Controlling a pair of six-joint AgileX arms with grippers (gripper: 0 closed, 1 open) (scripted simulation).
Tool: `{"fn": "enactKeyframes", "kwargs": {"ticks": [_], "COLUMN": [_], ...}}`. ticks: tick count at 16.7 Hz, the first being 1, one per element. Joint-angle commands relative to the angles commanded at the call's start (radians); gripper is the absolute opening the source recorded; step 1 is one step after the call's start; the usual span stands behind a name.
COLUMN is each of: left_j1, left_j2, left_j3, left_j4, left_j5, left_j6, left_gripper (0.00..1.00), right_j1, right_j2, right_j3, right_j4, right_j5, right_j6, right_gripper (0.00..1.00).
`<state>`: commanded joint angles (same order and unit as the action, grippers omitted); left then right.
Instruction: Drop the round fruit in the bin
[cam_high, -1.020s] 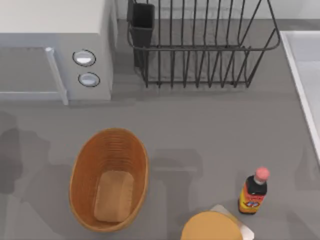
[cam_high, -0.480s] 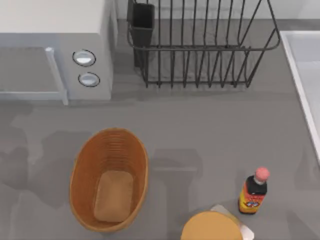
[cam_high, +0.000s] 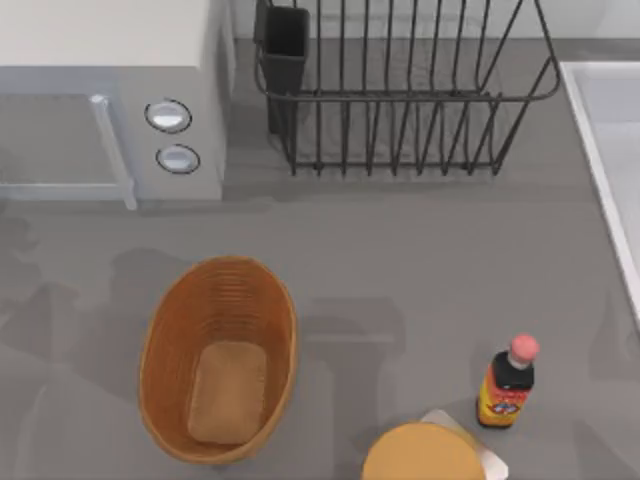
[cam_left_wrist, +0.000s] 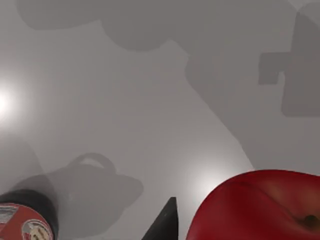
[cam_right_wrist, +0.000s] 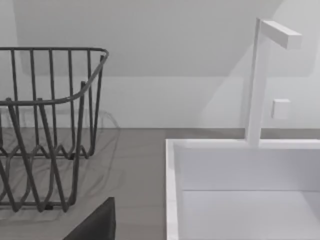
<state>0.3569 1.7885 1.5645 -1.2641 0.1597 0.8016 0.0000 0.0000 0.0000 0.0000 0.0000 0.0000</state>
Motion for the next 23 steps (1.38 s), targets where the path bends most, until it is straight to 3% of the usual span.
{"fn": "enactKeyframes", "kwargs": {"ticks": [6, 10, 17, 23], "left_j1": [-0.013, -0.131, -0.541, -0.910], "left_j2": [-0.004, -0.025, -0.012, 0.067], "left_j3": [-0.001, 0.009, 0.058, 0.113], "left_j4": [0.001, -0.012, -0.097, -0.217], "left_j5": [0.001, 0.008, -0.050, -0.204], "left_j6": [-0.006, -0.146, -0.729, -1.261], "left_gripper": [0.00, 0.00, 0.00, 0.00], "right_j1": [0.000, 0.000, 0.000, 0.000], "right_j2": [0.000, 0.000, 0.000, 0.000], "right_j3": [0.000, 0.000, 0.000, 0.000], "right_j4": [0.000, 0.000, 0.000, 0.000], "right_j5": [0.000, 0.000, 0.000, 0.000], "right_j6": [0.000, 0.000, 0.000, 0.000], "right_gripper": [1.00, 1.00, 1.00, 1.00]}}
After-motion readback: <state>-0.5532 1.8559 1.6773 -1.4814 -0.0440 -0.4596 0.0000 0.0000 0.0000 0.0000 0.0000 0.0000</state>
